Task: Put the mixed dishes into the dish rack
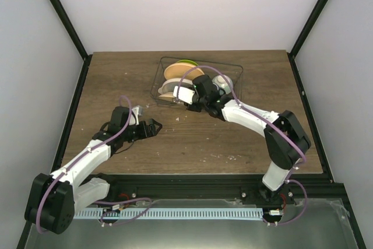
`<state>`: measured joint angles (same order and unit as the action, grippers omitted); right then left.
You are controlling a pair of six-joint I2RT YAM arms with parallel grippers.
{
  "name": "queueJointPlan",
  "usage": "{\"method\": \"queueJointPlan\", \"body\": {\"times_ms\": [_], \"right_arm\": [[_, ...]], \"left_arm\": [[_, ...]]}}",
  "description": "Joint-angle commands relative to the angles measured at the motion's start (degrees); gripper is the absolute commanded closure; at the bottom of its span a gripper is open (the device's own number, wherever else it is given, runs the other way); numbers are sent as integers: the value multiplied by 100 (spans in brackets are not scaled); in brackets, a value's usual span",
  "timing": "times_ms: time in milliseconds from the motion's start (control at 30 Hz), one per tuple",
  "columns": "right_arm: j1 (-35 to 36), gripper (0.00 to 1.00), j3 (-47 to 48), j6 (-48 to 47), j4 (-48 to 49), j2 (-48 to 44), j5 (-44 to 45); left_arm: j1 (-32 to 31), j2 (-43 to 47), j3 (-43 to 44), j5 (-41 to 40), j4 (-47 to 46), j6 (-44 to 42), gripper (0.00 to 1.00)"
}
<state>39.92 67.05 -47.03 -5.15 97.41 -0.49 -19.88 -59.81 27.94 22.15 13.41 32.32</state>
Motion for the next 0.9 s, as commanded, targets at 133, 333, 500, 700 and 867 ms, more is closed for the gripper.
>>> {"method": "queueJointPlan", "body": {"times_ms": [133,333,500,700,867], "right_arm": [[20,45,-27,391,-8,-529,35],[39,28,-335,774,-229,-1035,357],[68,24,-603,1332,-552,-1753,488],[68,16,-740,2525,-1005,-2393,1390],[-81,0,-573,3799,-1536,-2599,1897]], "left_arm": [[10,-22,317,34,82,-77,1],[6,-108,612,10,196,-130,1],[56,-166,1012,-167,449,-258,1],[355,-229,1746,-362,890,-525,1],[787,-479,2318,-648,1192,-827,0]]}}
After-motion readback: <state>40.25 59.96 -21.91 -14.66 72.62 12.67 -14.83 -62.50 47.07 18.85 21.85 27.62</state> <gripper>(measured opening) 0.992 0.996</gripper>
